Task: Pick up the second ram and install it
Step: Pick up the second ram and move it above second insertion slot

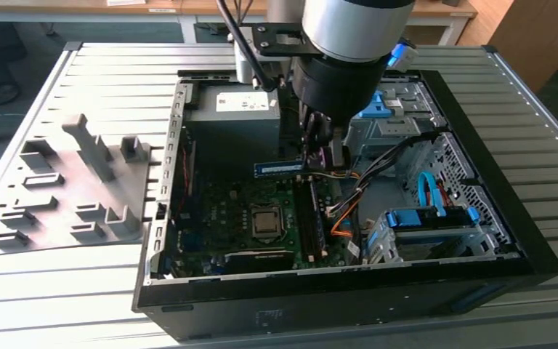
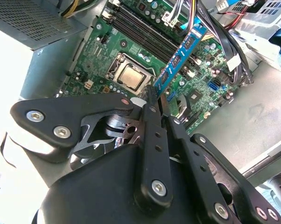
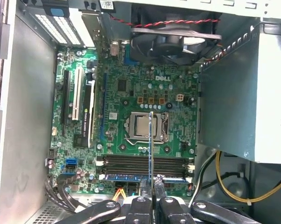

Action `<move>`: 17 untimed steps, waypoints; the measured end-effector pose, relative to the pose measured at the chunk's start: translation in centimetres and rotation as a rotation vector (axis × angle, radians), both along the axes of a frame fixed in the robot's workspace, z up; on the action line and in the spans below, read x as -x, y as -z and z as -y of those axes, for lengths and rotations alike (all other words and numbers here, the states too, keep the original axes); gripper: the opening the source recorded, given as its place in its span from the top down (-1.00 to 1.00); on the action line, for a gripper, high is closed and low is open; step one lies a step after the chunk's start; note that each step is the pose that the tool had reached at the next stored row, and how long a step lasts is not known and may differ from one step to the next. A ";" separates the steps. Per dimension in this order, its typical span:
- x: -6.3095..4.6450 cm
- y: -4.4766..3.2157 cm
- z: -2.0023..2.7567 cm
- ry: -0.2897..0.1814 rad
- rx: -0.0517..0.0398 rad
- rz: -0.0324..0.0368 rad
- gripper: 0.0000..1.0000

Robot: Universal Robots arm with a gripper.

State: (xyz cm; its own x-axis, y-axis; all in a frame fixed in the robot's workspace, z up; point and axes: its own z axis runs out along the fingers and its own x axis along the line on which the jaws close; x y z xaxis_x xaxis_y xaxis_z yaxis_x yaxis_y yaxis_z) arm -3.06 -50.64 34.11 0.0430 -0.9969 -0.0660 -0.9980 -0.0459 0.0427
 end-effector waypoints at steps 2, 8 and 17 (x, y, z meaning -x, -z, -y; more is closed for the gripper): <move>0.0 0.14 0.13 0.000 0.0001 0.0000 0.73; 0.5 0.78 0.49 0.004 -0.0001 0.0000 0.73; 0.7 1.38 0.39 0.071 0.0000 0.0000 0.73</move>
State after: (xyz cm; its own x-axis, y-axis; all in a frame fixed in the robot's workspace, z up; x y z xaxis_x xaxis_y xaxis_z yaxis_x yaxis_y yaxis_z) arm -3.79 -51.04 32.73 -0.0282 -0.9974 -0.0660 -0.9988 0.0254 0.0427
